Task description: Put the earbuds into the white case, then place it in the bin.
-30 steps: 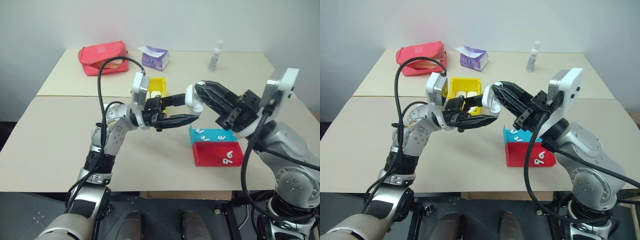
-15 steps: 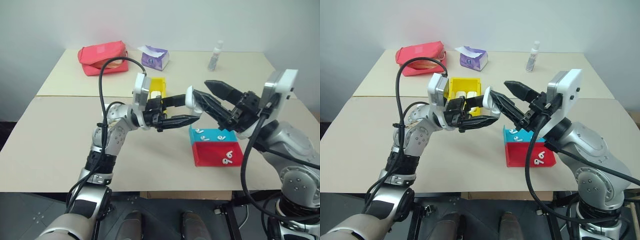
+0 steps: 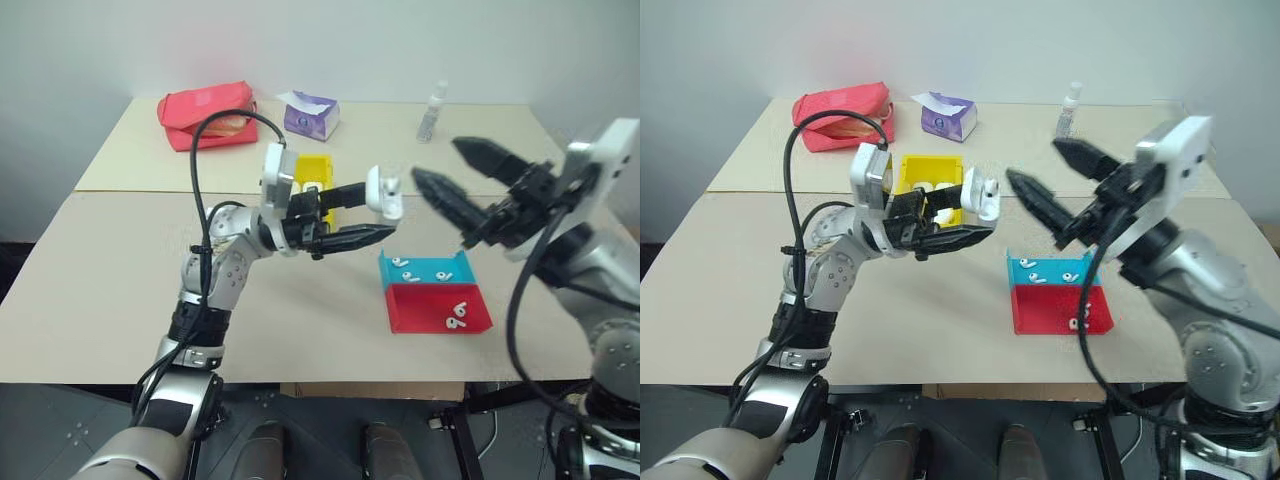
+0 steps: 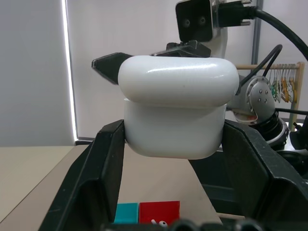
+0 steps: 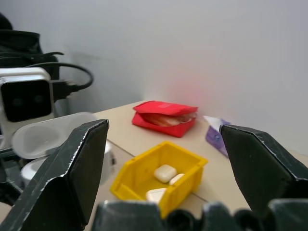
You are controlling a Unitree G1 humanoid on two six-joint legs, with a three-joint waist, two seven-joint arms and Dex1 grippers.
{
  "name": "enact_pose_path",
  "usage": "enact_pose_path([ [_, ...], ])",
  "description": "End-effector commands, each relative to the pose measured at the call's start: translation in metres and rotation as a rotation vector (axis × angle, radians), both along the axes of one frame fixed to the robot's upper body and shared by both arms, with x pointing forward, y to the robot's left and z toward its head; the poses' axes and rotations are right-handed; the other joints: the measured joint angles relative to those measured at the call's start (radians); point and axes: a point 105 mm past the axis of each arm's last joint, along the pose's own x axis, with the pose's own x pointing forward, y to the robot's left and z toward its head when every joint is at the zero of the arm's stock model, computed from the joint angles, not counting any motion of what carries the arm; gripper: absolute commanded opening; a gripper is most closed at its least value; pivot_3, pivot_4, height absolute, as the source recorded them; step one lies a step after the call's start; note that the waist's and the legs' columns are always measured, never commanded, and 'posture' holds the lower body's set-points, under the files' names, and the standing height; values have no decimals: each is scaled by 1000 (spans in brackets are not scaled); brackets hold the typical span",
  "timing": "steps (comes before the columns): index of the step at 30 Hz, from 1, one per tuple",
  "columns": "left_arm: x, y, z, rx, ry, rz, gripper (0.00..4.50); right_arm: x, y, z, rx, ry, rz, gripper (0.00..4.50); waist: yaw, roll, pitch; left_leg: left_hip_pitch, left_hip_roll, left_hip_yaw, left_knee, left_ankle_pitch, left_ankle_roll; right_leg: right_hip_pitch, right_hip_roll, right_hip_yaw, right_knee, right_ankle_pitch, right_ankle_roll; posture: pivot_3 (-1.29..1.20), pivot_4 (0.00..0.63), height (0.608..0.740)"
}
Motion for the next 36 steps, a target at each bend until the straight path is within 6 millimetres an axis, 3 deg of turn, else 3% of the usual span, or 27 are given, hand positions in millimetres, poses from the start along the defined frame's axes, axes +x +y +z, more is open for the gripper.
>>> enact_pose_path([
  [1,-5,0,14,-22,-76,20,2768,7,-12,3,-130,67,-58,4299,0,0,0,0,0,0,0,0,0,0,0,0,0,0,0,0,150,740],
  [7,-3,12,17,-18,-88,55,2768,23,-17,-52,-716,262,12,4299,-6,0,0,0,0,6,0,0,1,-1,0,1,-1,0,0,0,150,740],
  [11,-5,11,16,-32,-84,73,2768,31,-14,-71,-841,332,171,4131,-6,0,0,0,1,8,0,0,1,-1,0,1,-1,0,0,0,150,740],
  [13,-8,11,15,-36,-84,76,2768,41,-15,-78,-917,346,201,3744,-8,1,1,0,1,7,0,0,1,-1,0,1,-1,0,0,0,150,740],
  [16,-9,12,15,-44,-79,92,2768,59,-14,-88,-1015,370,227,2764,-8,1,1,0,1,8,0,0,1,-2,0,2,-1,0,0,0,150,740],
  [25,-12,13,11,-61,-64,124,2768,90,-13,-120,-1283,475,374,2764,-2,1,1,-2,0,9,0,1,-1,-3,0,1,-1,0,0,0,150,740],
  [36,-16,20,9,-50,-58,163,2768,114,-8,-140,-1322,559,393,2764,-8,1,1,-2,1,9,0,2,-4,-4,0,1,1,0,0,0,150,740],
])
